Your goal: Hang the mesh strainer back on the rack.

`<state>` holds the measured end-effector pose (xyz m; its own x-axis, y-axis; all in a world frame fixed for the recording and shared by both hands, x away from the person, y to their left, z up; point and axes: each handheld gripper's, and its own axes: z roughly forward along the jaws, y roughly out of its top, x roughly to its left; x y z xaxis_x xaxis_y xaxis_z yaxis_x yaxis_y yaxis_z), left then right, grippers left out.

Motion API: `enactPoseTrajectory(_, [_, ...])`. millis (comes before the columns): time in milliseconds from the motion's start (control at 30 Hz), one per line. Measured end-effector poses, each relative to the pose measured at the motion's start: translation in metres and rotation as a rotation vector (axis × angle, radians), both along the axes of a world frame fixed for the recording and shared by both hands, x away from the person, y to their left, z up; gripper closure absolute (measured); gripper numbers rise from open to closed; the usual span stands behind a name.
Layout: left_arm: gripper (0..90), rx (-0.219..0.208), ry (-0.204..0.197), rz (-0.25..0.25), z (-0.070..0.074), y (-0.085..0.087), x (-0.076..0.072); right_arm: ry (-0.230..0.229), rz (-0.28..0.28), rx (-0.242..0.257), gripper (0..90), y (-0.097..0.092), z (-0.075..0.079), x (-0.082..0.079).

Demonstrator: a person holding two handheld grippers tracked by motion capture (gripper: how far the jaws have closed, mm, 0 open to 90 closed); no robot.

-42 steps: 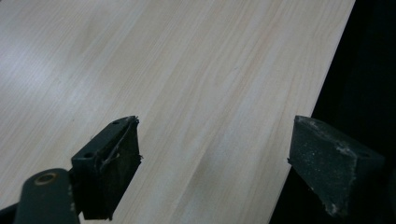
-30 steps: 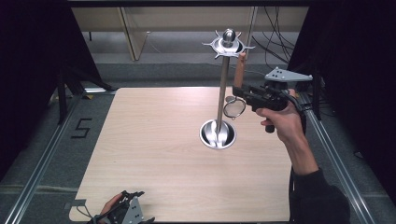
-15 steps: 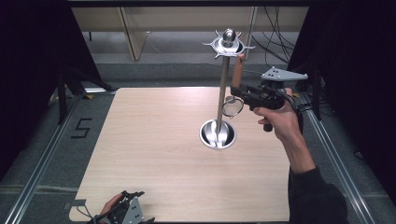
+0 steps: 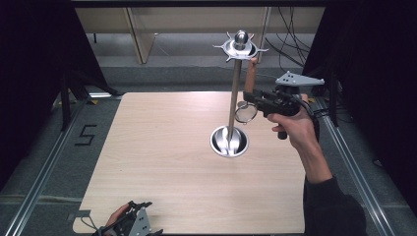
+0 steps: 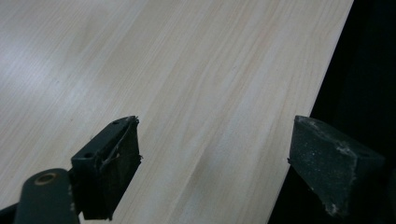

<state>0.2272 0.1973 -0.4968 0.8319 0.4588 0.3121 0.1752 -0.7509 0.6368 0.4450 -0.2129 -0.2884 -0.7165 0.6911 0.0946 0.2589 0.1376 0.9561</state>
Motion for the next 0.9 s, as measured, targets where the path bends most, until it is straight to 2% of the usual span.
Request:
enactPoseTrajectory(67, [15.7, -0.002, -0.006, -0.001, 0.0, 0.0, 0.0, 0.01, 0.016, -0.008, 66.2, -0.001, -0.001, 0.0])
enactPoseTrajectory(100, [15.8, 0.001, -0.005, 0.001, 0.0, 0.0, 0.0, 0.016, 0.006, -0.007, 65.6, -0.002, -0.001, -0.001])
enactPoseTrajectory(133, [15.7, 0.003, -0.005, 0.0, 0.0, 0.0, 0.0, 0.001, 0.008, -0.008, 65.3, -0.002, -0.001, -0.002])
enactPoseTrajectory(167, [15.7, 0.003, -0.005, -0.002, 0.0, 0.0, 0.0, 0.026, 0.009, 0.002, 65.2, -0.002, -0.001, -0.004])
enactPoseTrajectory(200, [15.7, 0.002, -0.007, -0.002, 0.0, 0.0, 0.0, 0.0, 0.008, 0.0, 64.9, -0.002, -0.001, -0.005])
enactPoseTrajectory(267, [15.7, 0.004, -0.006, -0.001, 0.0, 0.0, 0.0, 0.005, 0.018, -0.007, 64.2, -0.003, 0.0, -0.005])
enactPoseTrajectory(400, [15.7, -0.001, -0.006, -0.001, 0.0, 0.0, 0.0, -0.001, -0.015, -0.016, 57.2, -0.002, 0.002, -0.014])
enactPoseTrajectory(467, [15.7, -0.001, -0.007, -0.001, 0.0, 0.0, 0.0, -0.031, -0.023, -0.011, 55.0, -0.004, 0.002, -0.016])
enactPoseTrajectory(500, [15.7, 0.0, -0.007, 0.0, 0.001, 0.0, 0.0, -0.01, -0.032, 0.003, 54.4, -0.004, 0.001, -0.02])
enactPoseTrajectory(533, [15.7, 0.0, -0.007, 0.0, 0.001, 0.0, 0.0, -0.042, -0.025, -0.013, 53.2, -0.006, 0.001, -0.019])
enactPoseTrajectory(567, [15.7, -0.001, -0.006, -0.001, 0.0, 0.0, 0.0, -0.023, -0.03, 0.0, 52.7, -0.006, -0.001, -0.021])
enactPoseTrajectory(633, [15.7, 0.0, -0.006, 0.0, 0.001, 0.0, 0.0, -0.034, -0.033, -0.008, 52.3, -0.007, -0.002, -0.021])
enactPoseTrajectory(667, [15.7, 0.0, -0.007, 0.0, 0.001, 0.0, 0.0, -0.017, -0.037, 0.0, 51.4, -0.009, -0.005, -0.024])
enactPoseTrajectory(867, [15.7, 0.003, -0.004, -0.001, 0.0, 0.0, 0.0, 0.004, -0.017, 0.014, 47.9, -0.012, -0.01, -0.029])
enactPoseTrajectory(900, [15.7, -0.002, -0.004, 0.0, 0.0, 0.0, 0.0, -0.008, -0.013, 0.017, 47.2, -0.011, -0.011, -0.03])
